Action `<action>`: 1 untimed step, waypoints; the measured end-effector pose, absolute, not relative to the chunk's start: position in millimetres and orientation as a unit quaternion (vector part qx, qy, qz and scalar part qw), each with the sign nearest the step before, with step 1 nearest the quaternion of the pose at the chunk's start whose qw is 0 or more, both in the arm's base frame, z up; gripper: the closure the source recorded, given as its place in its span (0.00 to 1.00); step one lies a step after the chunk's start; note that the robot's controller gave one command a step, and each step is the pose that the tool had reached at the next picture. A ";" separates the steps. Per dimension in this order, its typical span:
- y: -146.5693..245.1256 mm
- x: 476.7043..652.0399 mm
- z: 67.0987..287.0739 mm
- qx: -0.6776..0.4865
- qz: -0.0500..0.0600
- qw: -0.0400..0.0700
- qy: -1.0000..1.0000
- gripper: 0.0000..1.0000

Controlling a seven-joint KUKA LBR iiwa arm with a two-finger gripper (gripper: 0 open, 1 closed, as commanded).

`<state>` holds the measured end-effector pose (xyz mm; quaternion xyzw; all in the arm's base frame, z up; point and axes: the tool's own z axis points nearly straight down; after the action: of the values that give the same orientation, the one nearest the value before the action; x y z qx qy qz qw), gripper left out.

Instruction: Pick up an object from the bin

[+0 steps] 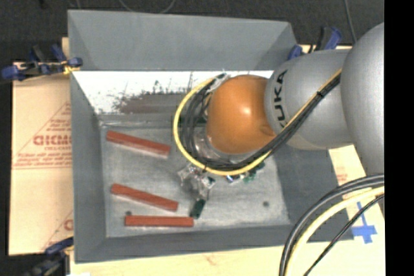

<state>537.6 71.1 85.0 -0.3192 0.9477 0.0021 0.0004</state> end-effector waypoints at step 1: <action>68.0 538.5 89.0 -0.317 0.001 0.002 0.949 0.00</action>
Offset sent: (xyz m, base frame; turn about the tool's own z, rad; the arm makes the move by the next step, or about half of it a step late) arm 0.0000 0.0000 0.0000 0.0000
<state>538.5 68.0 89.0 -0.3167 0.9485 0.0007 0.0021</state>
